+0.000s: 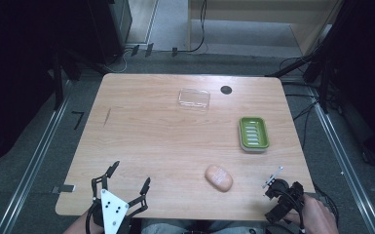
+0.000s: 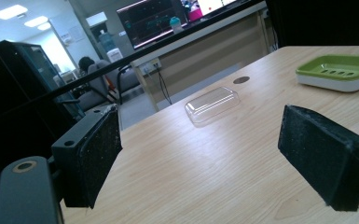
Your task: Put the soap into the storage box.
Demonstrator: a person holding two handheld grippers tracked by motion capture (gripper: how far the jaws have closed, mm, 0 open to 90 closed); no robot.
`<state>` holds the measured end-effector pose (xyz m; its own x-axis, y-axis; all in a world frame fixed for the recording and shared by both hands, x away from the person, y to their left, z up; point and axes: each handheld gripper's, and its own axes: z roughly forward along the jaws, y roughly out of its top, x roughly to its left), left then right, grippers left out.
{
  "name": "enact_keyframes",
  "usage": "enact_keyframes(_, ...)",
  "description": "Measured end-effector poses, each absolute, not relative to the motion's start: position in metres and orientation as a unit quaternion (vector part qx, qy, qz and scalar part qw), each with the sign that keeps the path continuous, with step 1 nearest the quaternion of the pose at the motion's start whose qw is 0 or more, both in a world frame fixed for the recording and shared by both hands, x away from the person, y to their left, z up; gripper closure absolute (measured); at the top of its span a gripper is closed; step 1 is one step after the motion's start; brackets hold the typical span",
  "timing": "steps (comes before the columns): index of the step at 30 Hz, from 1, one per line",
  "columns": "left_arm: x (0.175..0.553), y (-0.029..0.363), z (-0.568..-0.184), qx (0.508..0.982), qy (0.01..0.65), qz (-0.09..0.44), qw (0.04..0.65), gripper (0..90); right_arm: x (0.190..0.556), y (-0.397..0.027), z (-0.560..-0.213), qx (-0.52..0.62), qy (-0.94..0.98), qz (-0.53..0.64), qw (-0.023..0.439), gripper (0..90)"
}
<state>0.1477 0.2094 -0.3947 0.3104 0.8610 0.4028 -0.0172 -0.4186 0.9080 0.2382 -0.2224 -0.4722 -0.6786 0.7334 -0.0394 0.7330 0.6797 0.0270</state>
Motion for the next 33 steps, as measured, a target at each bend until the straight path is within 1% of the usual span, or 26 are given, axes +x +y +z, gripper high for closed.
enact_keyframes(7,0.149,0.207,-0.395,0.682,0.308,0.497,0.439,13.8,0.237,-0.221,-0.470,0.399,0.916,0.010,0.026,2.0)
enact_keyframes(16,0.150,0.206,-0.395,0.684,0.309,0.494,0.440,13.8,0.239,-0.206,-0.462,0.384,0.922,0.024,0.029,1.4)
enact_keyframes(33,0.150,0.207,-0.395,0.685,0.310,0.492,0.438,13.8,0.256,-0.178,-0.449,0.359,0.932,0.035,0.033,0.0)
